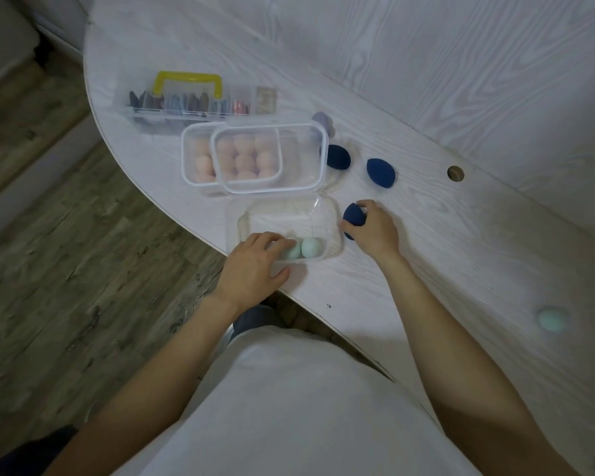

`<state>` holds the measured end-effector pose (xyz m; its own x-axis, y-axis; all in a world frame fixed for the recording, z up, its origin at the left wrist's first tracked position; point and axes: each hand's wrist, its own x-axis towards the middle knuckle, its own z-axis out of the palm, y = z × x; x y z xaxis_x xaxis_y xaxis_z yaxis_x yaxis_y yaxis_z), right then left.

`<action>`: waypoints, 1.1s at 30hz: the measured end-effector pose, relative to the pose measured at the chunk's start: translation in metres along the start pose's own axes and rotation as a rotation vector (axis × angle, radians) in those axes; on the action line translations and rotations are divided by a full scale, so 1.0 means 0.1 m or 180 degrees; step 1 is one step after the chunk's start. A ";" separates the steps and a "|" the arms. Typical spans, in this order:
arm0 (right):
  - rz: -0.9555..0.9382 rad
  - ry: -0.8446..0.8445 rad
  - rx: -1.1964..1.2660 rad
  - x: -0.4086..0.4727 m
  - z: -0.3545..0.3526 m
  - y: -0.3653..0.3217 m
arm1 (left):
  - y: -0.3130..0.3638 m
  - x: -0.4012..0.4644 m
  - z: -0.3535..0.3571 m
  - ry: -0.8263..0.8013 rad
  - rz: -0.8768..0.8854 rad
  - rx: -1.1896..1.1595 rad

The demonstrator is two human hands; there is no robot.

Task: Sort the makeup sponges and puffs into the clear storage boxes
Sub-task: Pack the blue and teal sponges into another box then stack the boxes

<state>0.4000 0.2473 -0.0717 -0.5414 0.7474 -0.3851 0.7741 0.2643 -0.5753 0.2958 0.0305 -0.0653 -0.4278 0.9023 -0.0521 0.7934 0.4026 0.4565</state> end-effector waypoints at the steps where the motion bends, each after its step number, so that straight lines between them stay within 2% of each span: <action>1: 0.0011 0.0035 0.0236 -0.05 -0.05 -0.03 | 0.00 0.00 0.00 -0.0022 -0.0002 -0.0013; 4: -0.0246 0.0137 0.1233 -0.27 -0.24 -0.22 | -0.03 0.00 -0.01 -0.0024 -0.0078 -0.0050; 6: -0.0662 0.0116 0.1496 -0.44 -0.29 -0.40 | -0.03 0.00 -0.02 -0.0022 -0.0124 -0.0076; 8: -0.1046 0.0099 0.0896 -0.57 -0.18 -0.55 | -0.03 -0.01 -0.04 -0.0060 -0.0133 -0.0072; 11: -0.1523 0.0209 -0.0786 -0.61 0.07 -0.64 | -0.03 0.00 -0.06 -0.0088 -0.0142 -0.0039; 13: -0.1610 0.0213 -0.1348 -0.55 0.17 -0.68 | -0.03 -0.01 -0.06 -0.0118 -0.0166 0.0005; 20: -0.1548 -0.0370 -0.1805 -0.41 0.24 -0.74 | -0.03 -0.02 -0.05 -0.0186 -0.0197 -0.0001; 25: -0.1678 -0.0004 -0.1846 -0.41 0.21 -0.72 | -0.04 -0.01 -0.04 -0.0164 -0.0168 -0.0017; 33: -0.1836 -0.0099 -0.2027 -0.41 0.18 -0.69 | -0.03 -0.01 -0.04 -0.0107 -0.0142 -0.0050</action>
<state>0.3631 0.1881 -0.0293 -0.9084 0.3765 -0.1819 0.4068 0.8964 -0.1762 0.2921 0.0279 -0.0634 -0.4476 0.8883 -0.1025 0.7669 0.4403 0.4668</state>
